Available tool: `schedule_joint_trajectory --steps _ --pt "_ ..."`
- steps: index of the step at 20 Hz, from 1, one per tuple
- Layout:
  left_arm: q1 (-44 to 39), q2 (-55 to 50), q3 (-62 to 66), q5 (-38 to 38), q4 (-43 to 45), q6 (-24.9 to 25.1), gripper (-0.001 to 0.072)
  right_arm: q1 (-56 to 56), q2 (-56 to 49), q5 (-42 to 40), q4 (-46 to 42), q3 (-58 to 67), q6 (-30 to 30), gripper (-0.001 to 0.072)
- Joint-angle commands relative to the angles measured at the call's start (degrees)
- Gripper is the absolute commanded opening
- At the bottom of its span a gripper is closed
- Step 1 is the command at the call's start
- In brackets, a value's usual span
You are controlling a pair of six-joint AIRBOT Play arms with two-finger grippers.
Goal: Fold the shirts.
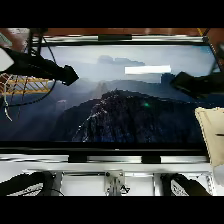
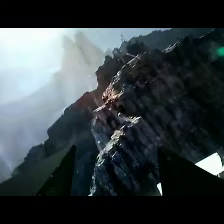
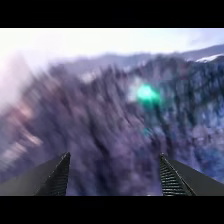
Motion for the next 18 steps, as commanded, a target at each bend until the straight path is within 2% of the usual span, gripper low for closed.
schedule_joint_trajectory --steps 1,2,4,8,18 --pt "0.04 -7.8 0.07 -7.8 7.23 -6.36 0.0585 11.8 -8.22 3.67 -15.61 5.09 1.07 0.0653" --pt "0.04 -10.16 0.07 -10.01 8.46 -6.6 0.0587 11.91 -9.86 5.62 -15.58 6.58 1.11 0.0653" --pt "-0.11 -12.87 0.07 -10.47 8.41 -6.58 0.069 11.91 -11.06 6.69 -15.15 7.52 1.18 0.0654" --pt "-0.17 -12.92 0.13 -5.79 8.46 -6.56 0.0688 11.91 -10.99 6.6 -14.8 7.54 1.14 0.0653" --pt "-0.2 -13.07 0.11 -4.55 8.48 -6.36 0.0686 11.91 -10.99 6.49 -14.8 7.52 1.14 0.0654"
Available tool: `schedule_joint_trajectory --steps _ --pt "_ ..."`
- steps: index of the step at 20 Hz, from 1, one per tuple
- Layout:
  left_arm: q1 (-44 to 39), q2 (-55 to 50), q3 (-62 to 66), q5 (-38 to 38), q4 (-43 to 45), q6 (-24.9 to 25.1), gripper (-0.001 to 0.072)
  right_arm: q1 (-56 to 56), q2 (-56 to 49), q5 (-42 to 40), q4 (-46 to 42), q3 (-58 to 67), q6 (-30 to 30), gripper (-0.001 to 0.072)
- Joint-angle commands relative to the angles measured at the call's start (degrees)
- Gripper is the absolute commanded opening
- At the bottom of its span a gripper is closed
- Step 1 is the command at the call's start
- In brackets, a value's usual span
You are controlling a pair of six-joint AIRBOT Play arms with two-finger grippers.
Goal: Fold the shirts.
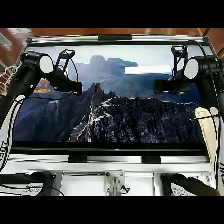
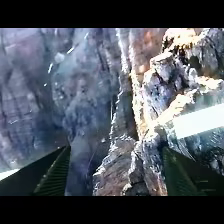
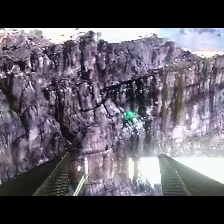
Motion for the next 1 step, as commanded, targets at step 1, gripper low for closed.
schedule_joint_trajectory --steps 1 --pt "-0.04 -0.04 0.02 0.83 0.17 0.13 0.0686 0.07 -0.04 0.0 -0.11 0.07 0.0 0.0654"
